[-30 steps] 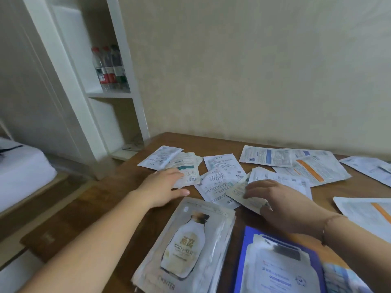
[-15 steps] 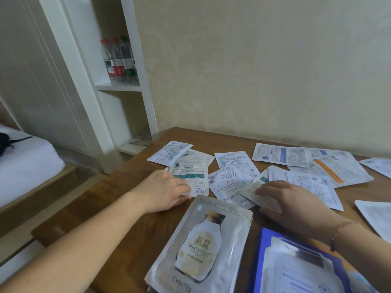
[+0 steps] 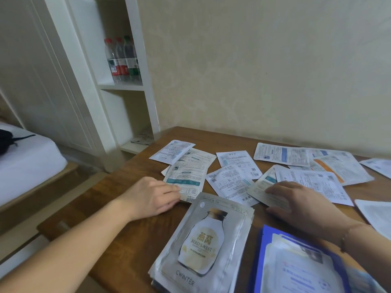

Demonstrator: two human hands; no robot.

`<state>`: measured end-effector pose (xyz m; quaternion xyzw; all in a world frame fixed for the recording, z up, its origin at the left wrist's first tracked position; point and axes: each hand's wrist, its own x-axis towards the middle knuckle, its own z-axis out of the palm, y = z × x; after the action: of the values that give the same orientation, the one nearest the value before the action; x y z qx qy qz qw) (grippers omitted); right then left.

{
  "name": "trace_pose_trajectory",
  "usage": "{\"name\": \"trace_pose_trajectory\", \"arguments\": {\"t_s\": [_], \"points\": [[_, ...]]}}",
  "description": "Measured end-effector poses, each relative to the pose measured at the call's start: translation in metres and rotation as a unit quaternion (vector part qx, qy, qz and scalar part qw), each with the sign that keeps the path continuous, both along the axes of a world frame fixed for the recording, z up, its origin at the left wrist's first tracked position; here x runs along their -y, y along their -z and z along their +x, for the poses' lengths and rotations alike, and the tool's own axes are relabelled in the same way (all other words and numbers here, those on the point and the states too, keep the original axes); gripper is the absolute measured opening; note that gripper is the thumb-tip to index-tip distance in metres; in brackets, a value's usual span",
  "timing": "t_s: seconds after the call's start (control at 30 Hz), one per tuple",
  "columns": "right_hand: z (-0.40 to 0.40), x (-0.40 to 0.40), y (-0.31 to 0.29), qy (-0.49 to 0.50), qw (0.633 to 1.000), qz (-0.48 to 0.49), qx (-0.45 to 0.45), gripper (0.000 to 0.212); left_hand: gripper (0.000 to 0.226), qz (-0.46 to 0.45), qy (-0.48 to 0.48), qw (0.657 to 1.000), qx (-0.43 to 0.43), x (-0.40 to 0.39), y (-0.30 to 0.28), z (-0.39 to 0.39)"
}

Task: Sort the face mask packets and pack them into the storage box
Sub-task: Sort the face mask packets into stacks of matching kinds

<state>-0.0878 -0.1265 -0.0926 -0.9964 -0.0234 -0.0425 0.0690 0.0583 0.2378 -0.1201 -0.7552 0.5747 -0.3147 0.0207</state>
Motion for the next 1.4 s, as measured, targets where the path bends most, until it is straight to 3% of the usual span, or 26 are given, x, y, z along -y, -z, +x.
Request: {"name": "trace_pose_trajectory", "arguments": {"t_s": [0.3,0.47,0.63,0.73,0.8,0.9,1.0,1.13,1.3,1.4], "points": [[-0.021,0.021,0.000,0.042,0.998,-0.043,0.036,0.061,0.056,-0.053,-0.070,0.989,-0.119,-0.006,-0.007,-0.009],[-0.031,0.035,0.004,0.047,0.996,-0.062,0.051,0.062,0.048,-0.086,-0.109,0.981,-0.134,0.008,-0.010,-0.010],[-0.035,0.041,0.006,0.028,0.996,-0.062,0.063,0.051,0.057,-0.104,-0.116,0.977,-0.147,0.036,-0.024,-0.022],[-0.039,0.043,0.006,0.019,0.997,-0.033,0.065,0.041,0.049,-0.106,-0.107,0.976,-0.155,0.052,-0.036,-0.032],[-0.045,0.043,0.005,0.001,0.998,-0.031,0.059,0.034,0.041,-0.134,-0.112,0.967,-0.185,0.065,-0.046,-0.038],[-0.061,0.056,0.004,0.006,0.998,-0.028,0.056,0.031,0.039,-0.154,-0.137,0.932,-0.299,0.092,-0.066,-0.047],[-0.082,0.087,0.005,0.103,0.992,-0.013,0.066,0.031,0.064,-0.035,-0.143,0.910,-0.387,0.128,-0.085,-0.056],[-0.115,0.129,0.005,0.230,0.973,0.021,-0.011,0.055,0.059,0.164,-0.132,0.896,-0.391,0.204,-0.100,-0.070],[-0.151,0.145,0.009,0.210,0.977,0.016,-0.030,0.062,0.066,0.272,-0.133,0.879,-0.369,0.311,-0.087,-0.073],[-0.162,0.152,0.015,0.210,0.977,0.009,-0.018,0.069,0.079,0.265,-0.145,0.882,-0.363,0.367,-0.076,-0.078]]}}
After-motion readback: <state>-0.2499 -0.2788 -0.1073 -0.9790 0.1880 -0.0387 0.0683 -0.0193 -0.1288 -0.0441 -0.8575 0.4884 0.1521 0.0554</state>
